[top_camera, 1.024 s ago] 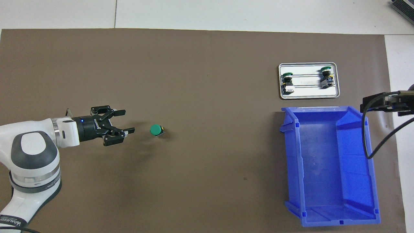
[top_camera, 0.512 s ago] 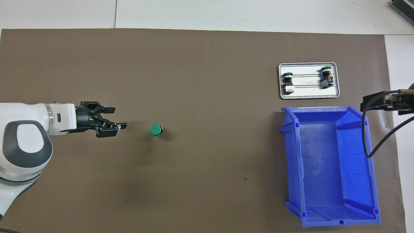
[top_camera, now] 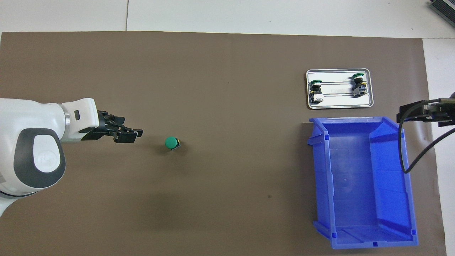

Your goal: Place and press button with both arms

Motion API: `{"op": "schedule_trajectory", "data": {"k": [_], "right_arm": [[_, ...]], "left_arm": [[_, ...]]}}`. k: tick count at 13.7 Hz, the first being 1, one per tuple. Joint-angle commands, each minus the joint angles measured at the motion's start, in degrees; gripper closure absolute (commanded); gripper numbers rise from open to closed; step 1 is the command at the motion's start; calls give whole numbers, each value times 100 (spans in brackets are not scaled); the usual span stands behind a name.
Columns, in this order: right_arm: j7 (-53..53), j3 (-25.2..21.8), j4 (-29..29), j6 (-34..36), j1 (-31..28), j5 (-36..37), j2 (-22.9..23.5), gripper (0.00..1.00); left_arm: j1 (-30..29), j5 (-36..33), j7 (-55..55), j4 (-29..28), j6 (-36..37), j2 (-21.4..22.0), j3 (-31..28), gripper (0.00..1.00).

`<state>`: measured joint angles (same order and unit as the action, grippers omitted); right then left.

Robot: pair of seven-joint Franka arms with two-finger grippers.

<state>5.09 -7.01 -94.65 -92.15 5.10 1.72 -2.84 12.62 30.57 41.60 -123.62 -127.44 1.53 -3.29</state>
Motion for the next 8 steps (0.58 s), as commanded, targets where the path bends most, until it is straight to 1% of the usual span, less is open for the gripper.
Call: {"op": "schedule_trajectory", "data": {"k": [1,2,3,4,5,6,8], "right_arm": [[-25,112,-10,39,-140,-40,-6,0],[-34,104,-10,39,-140,-40,-6,0],[-34,112,-10,39,-140,-40,-6,0],[-34,104,-10,48,-140,-40,-6,0],[-34,103,-10,39,-140,-40,-6,0],[-25,103,-27,39,-140,-40,-6,0],[-34,112,-45,48,-140,-49,-24,0]], "left_arm": [[267,-551,-1288,172,-262,-170,-58,30],[320,-656,-2035,189,-359,-188,-23,31],[503,-1014,-2199,181,-386,-188,-22,36],[574,-1374,-2279,181,-352,-188,-22,56],[645,-1465,-2671,181,-386,-188,-5,75],[698,-1509,-3241,181,-361,-188,13,100],[811,-1580,-3466,137,-377,-188,109,100]]}}
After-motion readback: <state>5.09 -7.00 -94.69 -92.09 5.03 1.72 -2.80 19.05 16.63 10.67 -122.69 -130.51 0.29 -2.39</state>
